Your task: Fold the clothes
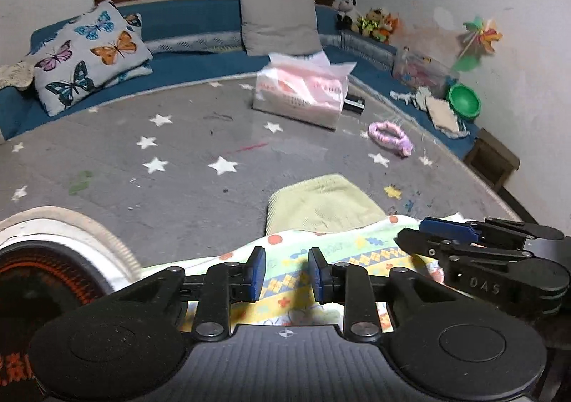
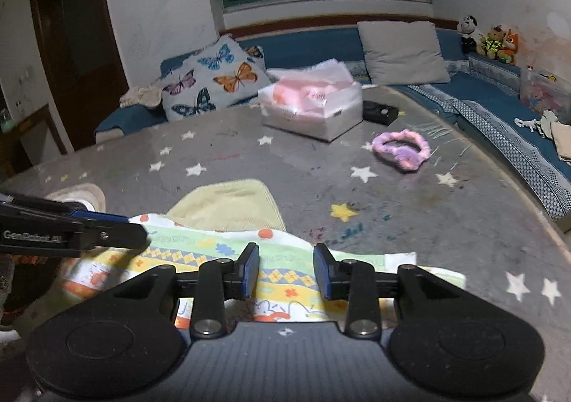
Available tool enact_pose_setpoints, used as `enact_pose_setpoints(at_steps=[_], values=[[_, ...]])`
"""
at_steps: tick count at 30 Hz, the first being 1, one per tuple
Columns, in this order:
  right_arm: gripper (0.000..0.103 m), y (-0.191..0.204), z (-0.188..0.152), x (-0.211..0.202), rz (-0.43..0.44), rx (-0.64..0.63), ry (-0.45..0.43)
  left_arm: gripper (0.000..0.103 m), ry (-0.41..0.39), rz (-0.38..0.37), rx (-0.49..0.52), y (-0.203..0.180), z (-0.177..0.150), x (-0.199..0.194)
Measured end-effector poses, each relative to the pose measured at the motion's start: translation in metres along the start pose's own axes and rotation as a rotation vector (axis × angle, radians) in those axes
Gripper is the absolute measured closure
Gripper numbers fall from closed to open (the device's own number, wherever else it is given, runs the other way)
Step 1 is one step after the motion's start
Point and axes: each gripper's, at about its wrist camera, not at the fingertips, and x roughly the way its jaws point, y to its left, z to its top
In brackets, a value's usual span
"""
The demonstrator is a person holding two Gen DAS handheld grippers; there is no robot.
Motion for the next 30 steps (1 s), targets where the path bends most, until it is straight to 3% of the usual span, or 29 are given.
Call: enact_pose_setpoints(at_steps=[6,10,14,19,22,30], values=[[0.048,0.005,0.0,0.002,-0.007,-0.02,-0.007,0.074,0.0,0.009,0.008,0.001,-0.002,0.007],[0.021,0.009,-0.002,-0.006,-0.018,-0.035,-0.022,0.065,-0.003,0.009,0.002,0.002,-0.005,0.002],[0.013,0.016,-0.008,-0.019,-0.011,-0.057,-0.029,0.052,-0.005,0.013,0.006,0.0,-0.01,-0.008],[0.012,0.025,-0.018,-0.028,-0.001,-0.066,-0.015,0.044,-0.009,0.024,0.016,-0.004,-0.018,-0.019],[0.004,0.032,-0.025,-0.032,0.002,-0.071,-0.002,0.038,-0.012,0.039,0.024,-0.006,-0.023,-0.025],[0.0,0.049,-0.046,-0.05,-0.002,-0.103,0.008,0.017,-0.025,0.079,0.043,-0.009,-0.041,-0.042]])
